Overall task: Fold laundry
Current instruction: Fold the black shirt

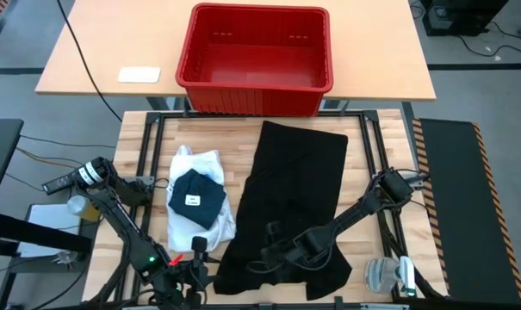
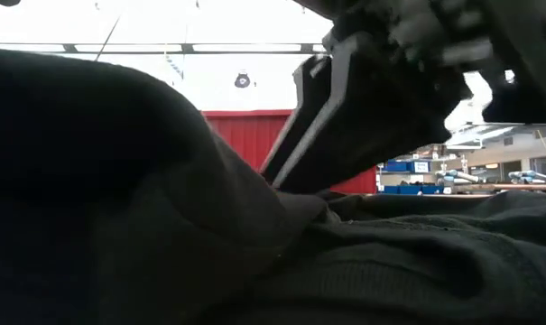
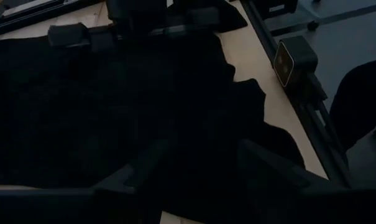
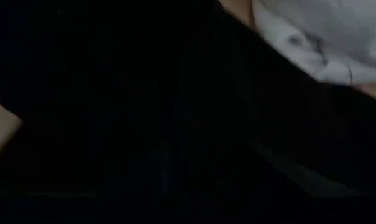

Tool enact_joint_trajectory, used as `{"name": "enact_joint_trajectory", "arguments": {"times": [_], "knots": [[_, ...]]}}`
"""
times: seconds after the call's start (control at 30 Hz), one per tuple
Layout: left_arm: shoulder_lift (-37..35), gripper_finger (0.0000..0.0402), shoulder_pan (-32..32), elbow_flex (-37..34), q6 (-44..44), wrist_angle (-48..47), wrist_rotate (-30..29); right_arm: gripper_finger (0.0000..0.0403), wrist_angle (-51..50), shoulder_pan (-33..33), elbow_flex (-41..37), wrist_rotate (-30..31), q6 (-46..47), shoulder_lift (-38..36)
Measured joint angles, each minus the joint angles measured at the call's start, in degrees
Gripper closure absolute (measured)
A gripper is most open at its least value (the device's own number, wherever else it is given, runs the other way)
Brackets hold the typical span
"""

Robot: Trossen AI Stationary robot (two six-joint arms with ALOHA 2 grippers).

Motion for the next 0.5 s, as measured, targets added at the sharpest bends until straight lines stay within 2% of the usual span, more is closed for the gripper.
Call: {"name": "enact_joint_trajectory", "arguments": {"times": [0.33, 0.43, 0.5], "knots": [[0.0, 0.0207, 0.0, 0.0, 0.0, 0.0, 0.0, 0.0233, 4.7, 0.0, -4.0, 0.3, -2.6, 0.0], [0.0, 0.0207, 0.0, 0.0, 0.0, 0.0, 0.0, 0.0276, 5.3, 0.0, -3.8, 0.4, -2.2, 0.0], [0.0, 0.0207, 0.0, 0.0, 0.0, 0.0, 0.0, 0.0321, 4.8, 0.0, -3.9, 0.5, -1.9, 0.0]]}}
